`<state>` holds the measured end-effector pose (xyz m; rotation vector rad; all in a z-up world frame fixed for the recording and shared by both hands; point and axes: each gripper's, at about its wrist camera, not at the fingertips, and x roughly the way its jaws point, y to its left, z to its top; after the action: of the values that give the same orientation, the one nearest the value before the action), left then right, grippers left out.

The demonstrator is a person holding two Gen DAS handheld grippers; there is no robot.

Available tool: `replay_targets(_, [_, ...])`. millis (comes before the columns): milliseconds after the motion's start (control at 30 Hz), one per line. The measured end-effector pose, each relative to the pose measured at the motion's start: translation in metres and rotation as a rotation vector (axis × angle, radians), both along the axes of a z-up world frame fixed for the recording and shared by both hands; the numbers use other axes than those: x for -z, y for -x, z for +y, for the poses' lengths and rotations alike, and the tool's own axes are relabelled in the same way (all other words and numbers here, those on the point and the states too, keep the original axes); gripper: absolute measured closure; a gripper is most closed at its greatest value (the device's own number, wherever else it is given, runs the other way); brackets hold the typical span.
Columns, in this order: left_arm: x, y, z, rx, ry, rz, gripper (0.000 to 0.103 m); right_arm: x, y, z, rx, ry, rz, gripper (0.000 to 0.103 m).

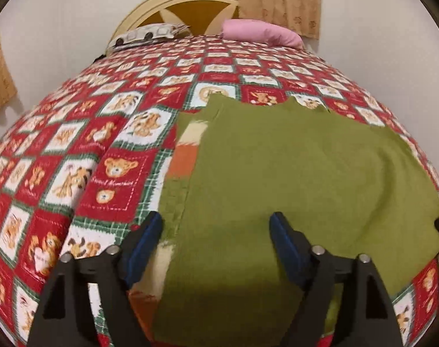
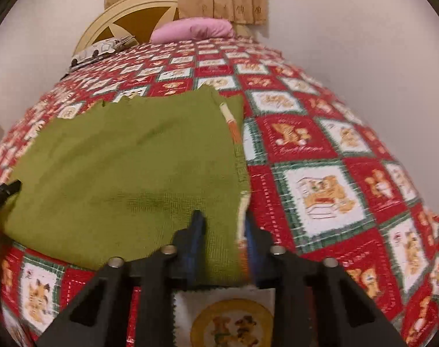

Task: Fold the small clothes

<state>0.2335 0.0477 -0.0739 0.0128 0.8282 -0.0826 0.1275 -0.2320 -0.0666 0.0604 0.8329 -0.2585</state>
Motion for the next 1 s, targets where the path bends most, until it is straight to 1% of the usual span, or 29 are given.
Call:
replay_targets(33, [0.001,-0.002,0.003,-0.011,0.018,0.006,0.017,-0.002,0.003,-0.001,0.012,0.013,-0.004,0.096])
replay_targets(67, [0.003,-0.002,0.005,-0.023,0.026,0.013,0.012,-0.003,0.007,-0.005,0.017,-0.003,-0.007,0.096])
replay_targets(100, [0.008,-0.003,0.008,-0.032,0.040,0.027,0.010,-0.003,0.011,-0.009,0.026,-0.016,-0.005,0.097])
replay_targets(200, [0.014,-0.006,0.017,-0.030,0.111,0.058,0.008,-0.003,0.028,-0.025,0.056,-0.098,-0.010,0.097])
replay_targets(233, [0.015,-0.005,0.018,-0.033,0.122,0.059,0.008,-0.001,0.033,-0.029,0.064,-0.118,-0.010,0.097])
replay_targets(267, [0.015,-0.006,0.019,-0.034,0.128,0.058,0.008,-0.001,0.038,-0.033,0.069,-0.134,-0.013,0.097])
replay_targets(333, [0.015,-0.004,0.014,-0.034,0.111,0.056,0.007,-0.001,0.040,-0.034,0.067,-0.120,-0.007,0.096])
replay_targets(400, [0.016,-0.004,0.012,-0.037,0.096,0.058,0.004,-0.004,0.041,-0.031,0.064,-0.099,0.000,0.090])
replay_targets(433, [0.016,-0.003,0.013,-0.040,0.096,0.059,0.004,-0.007,0.043,-0.032,0.073,-0.108,-0.005,0.089])
replay_targets(467, [0.016,-0.003,0.015,-0.042,0.101,0.060,0.003,-0.012,0.046,-0.032,0.088,-0.130,-0.023,0.089])
replay_targets(500, [0.016,-0.004,0.015,-0.044,0.105,0.061,0.003,-0.020,0.049,-0.031,0.112,-0.124,-0.052,0.089])
replay_targets(533, [0.016,-0.004,0.016,-0.046,0.106,0.062,0.002,-0.028,0.052,-0.027,0.130,-0.092,-0.089,0.089])
replay_targets(567, [0.016,-0.004,0.016,-0.049,0.104,0.063,0.001,-0.038,0.052,-0.019,0.119,-0.057,-0.136,0.089])
replay_targets(600, [0.016,-0.004,0.016,-0.052,0.099,0.063,0.001,-0.045,0.049,-0.012,0.093,-0.044,-0.163,0.089])
replay_targets(633, [0.016,-0.004,0.015,-0.056,0.094,0.063,0.000,-0.049,0.043,-0.006,0.063,-0.042,-0.172,0.089])
replay_targets(700, [0.017,-0.004,0.015,-0.060,0.089,0.064,0.000,-0.052,0.017,0.010,-0.022,-0.043,-0.153,0.089])
replay_targets(767, [0.017,-0.004,0.016,-0.064,0.085,0.065,0.000,-0.051,-0.014,0.024,-0.080,-0.001,-0.139,0.089])
replay_targets(833, [0.017,-0.004,0.015,-0.066,0.081,0.065,0.000,-0.049,-0.044,0.028,-0.100,0.042,-0.124,0.089])
replay_targets(900, [0.017,-0.004,0.015,-0.066,0.080,0.065,0.000,-0.042,-0.076,0.025,-0.107,0.063,-0.090,0.089])
replay_targets(933, [0.017,-0.004,0.015,-0.066,0.080,0.065,0.000,-0.036,-0.088,0.021,-0.102,0.068,-0.066,0.089])
replay_targets(1000, [0.017,-0.004,0.015,-0.066,0.079,0.065,0.000,-0.014,-0.111,0.009,-0.074,0.087,0.005,0.089])
